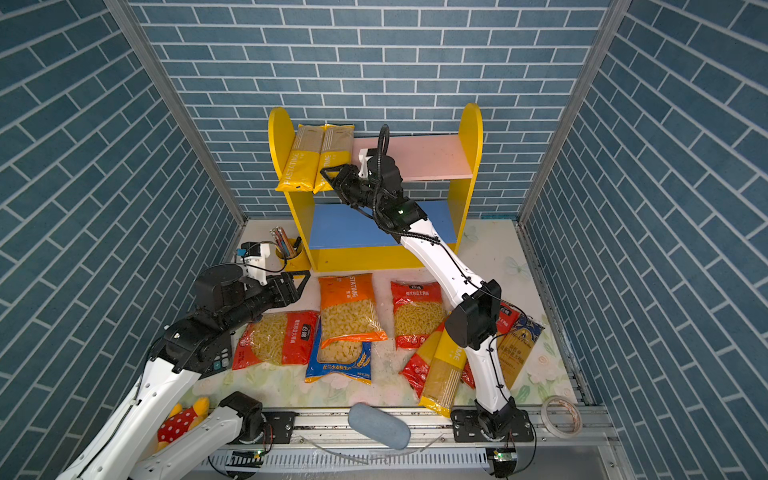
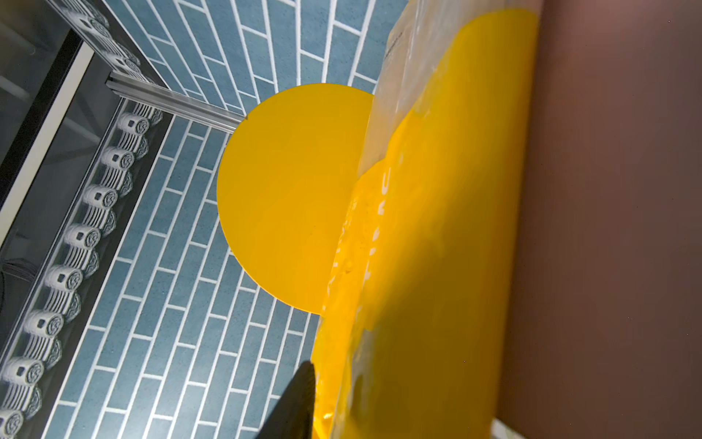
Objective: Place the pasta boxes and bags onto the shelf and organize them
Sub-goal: 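Stand the pack beside the first one on the pink shelf with the right gripper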
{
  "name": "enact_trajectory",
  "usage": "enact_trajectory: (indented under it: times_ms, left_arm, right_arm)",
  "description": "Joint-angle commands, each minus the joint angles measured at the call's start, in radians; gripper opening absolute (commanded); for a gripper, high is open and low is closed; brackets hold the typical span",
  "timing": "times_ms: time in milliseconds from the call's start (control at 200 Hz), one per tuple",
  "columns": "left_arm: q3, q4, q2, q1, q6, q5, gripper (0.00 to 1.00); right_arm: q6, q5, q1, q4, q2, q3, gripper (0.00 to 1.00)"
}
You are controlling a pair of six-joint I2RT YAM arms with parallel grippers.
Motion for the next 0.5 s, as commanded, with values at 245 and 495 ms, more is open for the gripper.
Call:
enact_trajectory:
  times_ms: [245,495]
  left_arm:
    - [-0.069,0.126,-0.019,-0.068,-0.001,0.007,0.72]
    - [-0.057,0.203,0.041,-0.251,0.076,-0.086,0.72]
  right_arm:
    - [-0.029,-0.018,-0.014,0.181,-0.189,-0.234,0.59]
    - [-0.027,-0.009,-0.025,0.177,-0.257,-0.353,0.60]
